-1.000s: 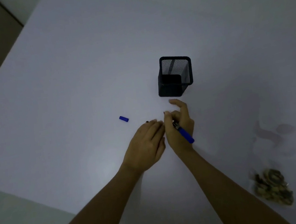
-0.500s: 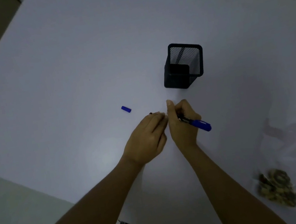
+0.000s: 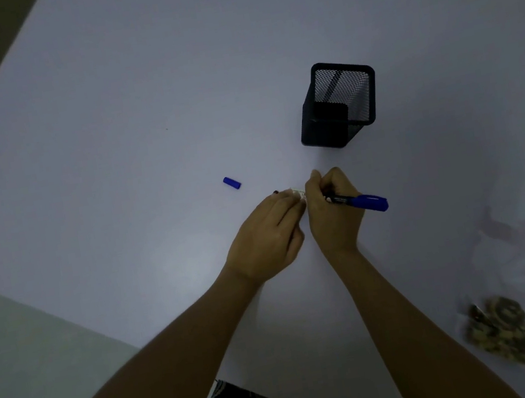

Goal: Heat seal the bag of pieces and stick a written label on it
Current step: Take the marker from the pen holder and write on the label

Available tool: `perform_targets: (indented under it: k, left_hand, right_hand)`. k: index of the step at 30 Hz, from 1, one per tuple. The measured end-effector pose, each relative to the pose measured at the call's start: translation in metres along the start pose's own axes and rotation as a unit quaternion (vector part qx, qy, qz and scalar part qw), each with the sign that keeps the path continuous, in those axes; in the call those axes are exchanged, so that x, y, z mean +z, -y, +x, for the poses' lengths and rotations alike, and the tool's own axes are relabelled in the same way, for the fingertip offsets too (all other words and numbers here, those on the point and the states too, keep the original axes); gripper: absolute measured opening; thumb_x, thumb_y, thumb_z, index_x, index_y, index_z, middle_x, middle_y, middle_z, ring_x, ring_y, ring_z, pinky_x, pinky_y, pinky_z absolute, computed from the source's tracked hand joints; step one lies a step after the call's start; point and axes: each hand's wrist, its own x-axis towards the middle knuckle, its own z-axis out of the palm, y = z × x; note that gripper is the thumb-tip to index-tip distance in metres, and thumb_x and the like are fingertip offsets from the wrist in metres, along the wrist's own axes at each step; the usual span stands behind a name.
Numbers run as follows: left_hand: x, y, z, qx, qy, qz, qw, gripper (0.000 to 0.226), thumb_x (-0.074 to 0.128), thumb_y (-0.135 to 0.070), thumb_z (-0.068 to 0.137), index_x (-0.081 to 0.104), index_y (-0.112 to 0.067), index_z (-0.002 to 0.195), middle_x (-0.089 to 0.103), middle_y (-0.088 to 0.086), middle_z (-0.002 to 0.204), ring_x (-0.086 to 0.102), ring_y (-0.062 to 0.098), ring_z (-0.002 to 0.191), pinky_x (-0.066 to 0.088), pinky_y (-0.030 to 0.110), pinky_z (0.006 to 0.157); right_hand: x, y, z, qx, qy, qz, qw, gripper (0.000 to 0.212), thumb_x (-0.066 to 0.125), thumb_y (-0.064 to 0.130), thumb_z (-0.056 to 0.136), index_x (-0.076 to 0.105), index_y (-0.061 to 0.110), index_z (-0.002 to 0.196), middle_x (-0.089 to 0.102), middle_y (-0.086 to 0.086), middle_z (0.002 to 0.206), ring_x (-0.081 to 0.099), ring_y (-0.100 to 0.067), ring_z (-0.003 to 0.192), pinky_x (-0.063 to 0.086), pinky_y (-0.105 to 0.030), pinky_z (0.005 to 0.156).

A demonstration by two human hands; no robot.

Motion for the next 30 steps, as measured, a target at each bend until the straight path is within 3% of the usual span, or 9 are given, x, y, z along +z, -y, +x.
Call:
perform_targets:
  k: [25,30]
  left_hand:
    - [-0.0059,-0.0025,0.0031,-0.003,0.016,-0.004,1.0,0.033,0.06,-0.012,0.085,0.065,0.002,0.114,0.068,0.018,0.112,0.064,0.029,0.106,0.043,0.033,0.103]
    - [-0.005,-0.002,0.0026,-0.009,0.02,-0.006,1.0,0.033,0.059,-0.012,0.085,0.065,0.002,0.114,0.068,0.018,0.113,0.064,0.029,0.107,0.043,0.032,0.104]
  right_hand:
    - [0.0019,-0.0009,0.0003,-0.017,0.012,-0.028,0.999,0.03,0.056,0.019,0.094,0.045,0.011,0.067,0.047,0.008,0.053,0.05,-0.004,0.048,0.039,-0.01,0.047]
    - [0.0021,-0.002,0.0003,-0.023,0.009,-0.027,0.999,0.03,0.055,0.022,0.094,0.045,0.012,0.068,0.051,0.0,0.055,0.049,-0.007,0.05,0.039,-0.011,0.048]
